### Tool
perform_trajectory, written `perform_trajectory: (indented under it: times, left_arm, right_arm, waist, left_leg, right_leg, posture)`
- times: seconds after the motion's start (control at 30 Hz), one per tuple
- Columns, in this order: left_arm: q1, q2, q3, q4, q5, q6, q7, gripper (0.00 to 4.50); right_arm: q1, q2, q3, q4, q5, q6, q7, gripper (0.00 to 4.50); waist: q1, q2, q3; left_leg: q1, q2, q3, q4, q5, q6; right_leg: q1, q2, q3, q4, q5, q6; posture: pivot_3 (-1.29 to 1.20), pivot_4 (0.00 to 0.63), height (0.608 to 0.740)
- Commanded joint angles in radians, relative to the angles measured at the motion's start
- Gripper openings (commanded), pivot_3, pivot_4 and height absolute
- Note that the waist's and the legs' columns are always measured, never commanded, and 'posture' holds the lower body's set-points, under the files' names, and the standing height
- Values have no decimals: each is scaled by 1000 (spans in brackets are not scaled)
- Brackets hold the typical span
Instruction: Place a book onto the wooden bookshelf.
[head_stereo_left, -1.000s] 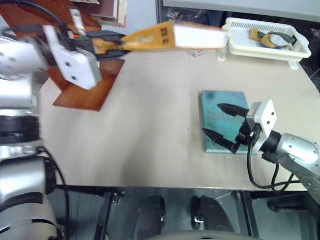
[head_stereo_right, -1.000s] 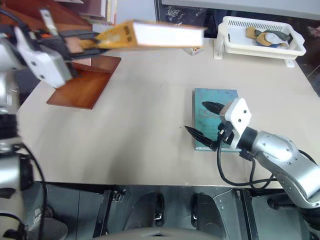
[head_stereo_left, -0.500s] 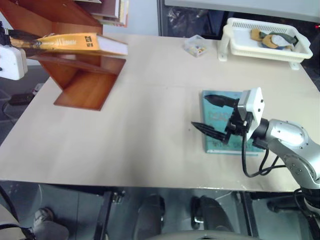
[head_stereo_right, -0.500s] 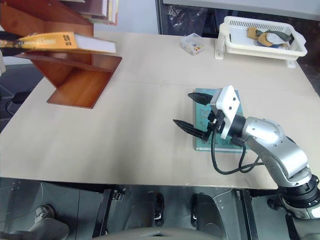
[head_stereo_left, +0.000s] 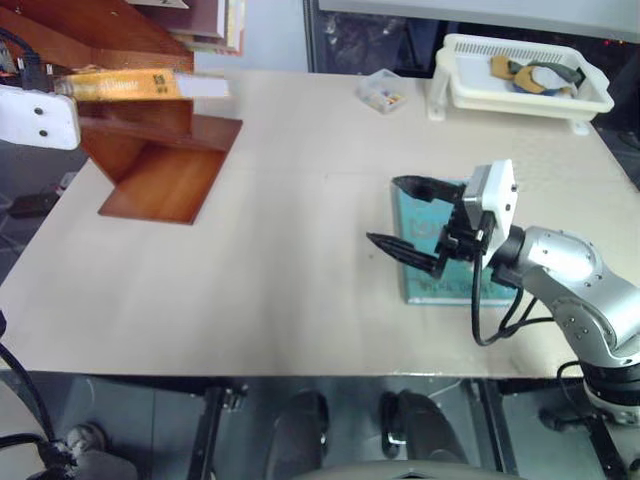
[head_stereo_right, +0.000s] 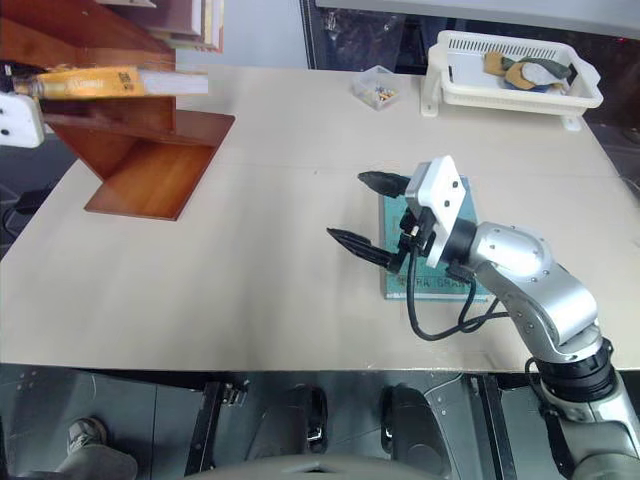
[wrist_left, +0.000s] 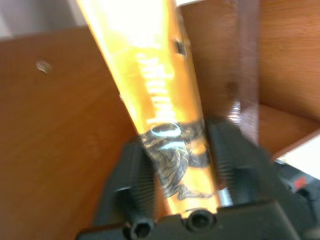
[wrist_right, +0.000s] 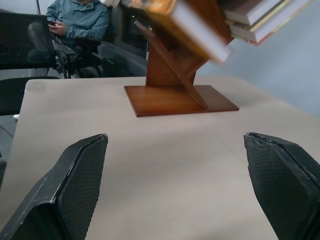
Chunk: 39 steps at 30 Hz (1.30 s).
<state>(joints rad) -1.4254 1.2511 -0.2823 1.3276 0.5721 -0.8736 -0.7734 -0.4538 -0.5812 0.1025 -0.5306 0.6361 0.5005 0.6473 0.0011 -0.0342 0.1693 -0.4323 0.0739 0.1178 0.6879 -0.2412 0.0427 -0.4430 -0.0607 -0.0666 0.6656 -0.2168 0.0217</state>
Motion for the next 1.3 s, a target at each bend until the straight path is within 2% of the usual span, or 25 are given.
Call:
perform_trajectory:
  times: [0.03,0.13,0.37,0.43,0.53,0.57,0.6,0.63,0.67,0.7,0.73,0.77,0.87,0.93,1.0,1.07,1.13,1.23,1.3]
  left_arm:
    - [-3,40,67,-1,-79,-21,-46,3344]
    - [38,65,120,-6,-152,-46,-104,3344]
    - [170,72,351,-52,-457,-31,-310,3344]
    - [217,37,464,-120,-628,92,-425,3344]
    - [407,-16,586,-376,-867,382,-560,2677]
    - [513,-30,634,-499,-934,496,-557,2108]
    - [622,-40,677,-615,-978,573,-550,1778]
    - [732,-61,729,-749,-1035,685,-519,1364]
    - [831,-84,770,-871,-1078,767,-487,1213]
    - [909,-104,803,-974,-1108,833,-455,564]
    - [979,-135,828,-1086,-1154,921,-406,145]
    - [1039,-177,837,-1204,-1196,992,-345,66]
    - [1159,-332,795,-1523,-1299,1157,-124,66]
    - [1207,-444,737,-1639,-1284,1200,8,66]
    - [1287,-533,651,-1704,-1188,1189,85,66]
    - [1335,-569,625,-1737,-1154,1189,111,66]
    - [1382,-564,640,-1742,-1203,1222,70,66]
    - [1427,-529,675,-1729,-1237,1242,1,871]
    - [1473,-494,715,-1721,-1239,1263,-28,1859]
  right_arm:
    - [-18,8,-18,-31,-8,-2,2,4500]
    - [-14,9,-23,-31,-11,-2,9,4500]
    - [-11,5,-34,-17,-10,2,30,4500]
    - [-5,-1,-42,-15,-5,7,37,4500]
    - [1,-6,-51,-11,1,18,42,4500]
    - [0,-6,-52,-9,2,20,43,4500]
    - [0,-6,-55,-5,3,22,45,4500]
    - [-1,-6,-57,-2,3,25,47,4500]
    - [-1,-8,-61,0,4,27,50,4500]
    - [1,-10,-64,1,4,29,53,4500]
    - [2,-12,-68,2,4,32,55,4500]
    - [4,-16,-72,1,3,36,57,4500]
    - [13,-26,-83,-7,2,48,57,4500]
    - [29,-33,-90,-25,2,58,44,4500]
    - [74,-49,-95,-74,-10,75,18,4500]
    - [112,-64,-98,-113,-19,87,0,4500]
    - [196,-101,-129,-163,-20,142,-32,4500]
    - [306,-145,-194,-215,-25,185,-67,4500]
    - [428,-188,-284,-270,-18,202,-56,4500]
  waist:
    - [1,0,0]
    - [-3,0,0]
    - [-8,-1,0]
    - [-9,-2,-1]
    - [-9,-2,-1]
    - [-10,-2,-1]
    - [-13,-2,-1]
    - [-15,-2,-1]
    - [-21,-2,-1]
    - [-23,-2,-1]
    - [-21,-2,-1]
    - [-20,-2,-1]
    - [-9,-2,-2]
    - [-4,-2,-3]
    - [-1,-2,-3]
    - [-4,-2,-3]
    - [-6,-2,-3]
    - [-6,-2,-3]
    - [-5,-1,-3]
  left_leg:
    - [-1,0,0,0,0,0]
    - [-2,0,2,0,0,0]
    - [-2,0,2,0,0,0]
    - [-2,0,2,0,0,0]
    - [-1,0,2,0,0,0]
    - [0,0,1,0,0,0]
    - [0,0,0,1,0,0]
    - [0,0,-1,1,0,0]
    - [1,0,-1,1,0,-1]
    - [2,1,-1,1,2,-2]
    - [2,1,0,1,2,-4]
    - [2,1,-1,1,2,-4]
    - [2,1,-1,1,1,-1]
    - [3,0,-2,1,1,-1]
    - [6,-1,-2,1,0,-1]
    - [11,-1,0,0,0,-1]
    - [11,0,-1,0,0,-1]
    - [15,0,0,-3,0,-1]
    - [16,0,0,-3,0,-1]
  right_leg:
    - [0,0,0,0,0,0]
    - [-2,-1,1,-1,2,-3]
    - [-2,-1,1,0,2,-3]
    - [-2,-1,1,0,2,-3]
    - [-2,-2,2,2,2,-3]
    - [-2,-3,3,3,2,-3]
    - [-2,-3,3,4,2,-3]
    - [-2,-3,4,4,2,-3]
    - [-2,-3,6,6,2,-3]
    - [-3,-3,7,6,2,-3]
    - [-3,-3,7,7,2,-3]
    - [-3,-3,7,7,2,-3]
    - [-2,-3,7,7,2,-3]
    - [-2,-3,6,8,2,-3]
    - [1,-3,7,7,2,-3]
    - [5,-2,7,6,2,-3]
    - [5,0,7,6,2,-4]
    - [7,-1,8,7,0,-6]
    - [7,-1,8,6,-2,-5]
  posture:
    - [0,150,740]
    - [0,150,740]
    - [0,150,740]
    - [0,150,740]
    - [0,150,740]
    - [0,150,740]
    - [0,150,740]
    - [0,150,740]
    - [0,150,740]
    - [0,150,740]
    - [0,150,740]
    - [0,150,740]
    - [0,150,740]
    - [0,150,740]
    - [0,150,740]
    - [0,150,740]
    - [0,150,740]
    - [0,150,740]
    - [0,150,740]
